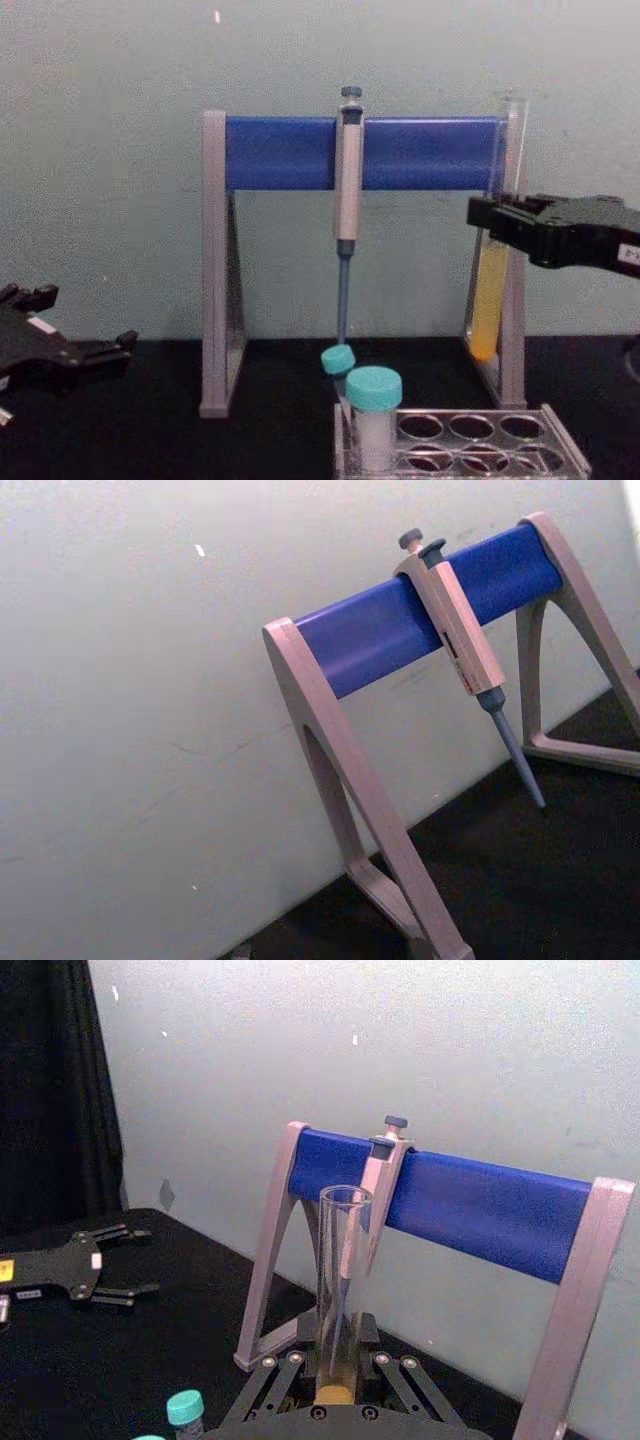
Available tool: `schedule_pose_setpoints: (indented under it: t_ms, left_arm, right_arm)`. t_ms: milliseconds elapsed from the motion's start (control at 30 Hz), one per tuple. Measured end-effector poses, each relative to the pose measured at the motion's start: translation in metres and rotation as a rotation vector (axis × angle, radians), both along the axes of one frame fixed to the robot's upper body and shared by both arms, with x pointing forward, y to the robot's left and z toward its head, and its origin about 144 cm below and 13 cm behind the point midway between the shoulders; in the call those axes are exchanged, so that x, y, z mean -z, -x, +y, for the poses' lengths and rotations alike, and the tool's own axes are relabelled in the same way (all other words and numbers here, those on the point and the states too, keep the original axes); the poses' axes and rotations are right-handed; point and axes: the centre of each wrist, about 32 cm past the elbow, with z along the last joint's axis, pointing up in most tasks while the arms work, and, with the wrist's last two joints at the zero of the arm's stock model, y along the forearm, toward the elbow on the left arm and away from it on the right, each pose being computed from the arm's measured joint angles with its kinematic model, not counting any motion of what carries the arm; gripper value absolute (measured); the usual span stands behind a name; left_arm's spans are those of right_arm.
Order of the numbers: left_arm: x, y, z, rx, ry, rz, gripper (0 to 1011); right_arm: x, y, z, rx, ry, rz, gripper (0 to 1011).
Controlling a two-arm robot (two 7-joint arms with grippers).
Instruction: Pick up the test tube from the test tube rack, shake it, then place it back into the test tube rack.
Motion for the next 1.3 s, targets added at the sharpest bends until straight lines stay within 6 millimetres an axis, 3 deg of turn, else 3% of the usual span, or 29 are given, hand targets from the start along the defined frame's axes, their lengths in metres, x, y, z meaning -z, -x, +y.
schedule_pose_setpoints:
  t_ms: [833, 1300]
  left_arm:
    - [0.0, 0.0, 0.0, 0.0, 0.0, 0.0, 1010]
    - [0.0, 0.0, 0.0, 0.0, 0.0, 0.0, 1010]
  right_arm:
    - [0.0, 0.006, -0.007, -0.075, -0.011, 0.013, 229]
    - [0.014, 0.012, -0.007, -0.106, -0.008, 0.052, 229]
